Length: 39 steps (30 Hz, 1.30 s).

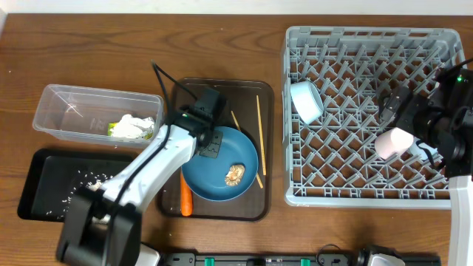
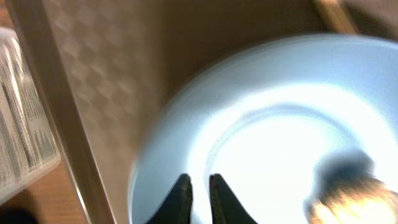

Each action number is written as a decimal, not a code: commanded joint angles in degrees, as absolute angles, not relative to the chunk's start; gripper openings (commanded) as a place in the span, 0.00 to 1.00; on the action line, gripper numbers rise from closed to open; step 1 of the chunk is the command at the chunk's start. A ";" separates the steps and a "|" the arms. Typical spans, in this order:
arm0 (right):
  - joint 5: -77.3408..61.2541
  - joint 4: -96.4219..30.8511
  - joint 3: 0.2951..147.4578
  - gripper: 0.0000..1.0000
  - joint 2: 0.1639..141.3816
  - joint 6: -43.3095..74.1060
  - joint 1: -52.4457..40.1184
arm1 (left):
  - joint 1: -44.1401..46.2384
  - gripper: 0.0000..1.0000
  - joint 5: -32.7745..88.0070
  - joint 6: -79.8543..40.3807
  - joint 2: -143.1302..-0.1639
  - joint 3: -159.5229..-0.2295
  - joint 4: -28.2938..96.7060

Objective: Sort waste into correct bins and load items into the dishwasher rack
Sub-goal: 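Reach the left gripper to the blue plate rim on the brown tray, then grip the blue plate edge with the left gripper and tilt it up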

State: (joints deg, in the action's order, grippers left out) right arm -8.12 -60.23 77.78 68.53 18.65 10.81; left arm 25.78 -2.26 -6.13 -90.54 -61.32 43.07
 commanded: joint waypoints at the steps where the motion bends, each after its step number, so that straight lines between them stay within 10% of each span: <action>1: -8.38 -60.27 77.95 0.97 68.58 18.39 11.60 | 27.77 0.20 4.36 -6.50 -84.20 -63.77 48.07; 7: -8.38 -60.20 77.93 0.98 68.58 18.39 11.60 | 32.75 0.54 4.34 -9.87 -80.40 -62.24 60.51; 39: -9.43 -60.27 77.93 0.98 68.58 18.39 11.60 | 44.82 0.39 9.21 -3.42 -90.54 -48.82 44.29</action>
State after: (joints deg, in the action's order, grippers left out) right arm -9.17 -60.23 77.78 68.53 18.65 10.81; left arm 44.75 8.88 -4.40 -90.11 -49.21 44.29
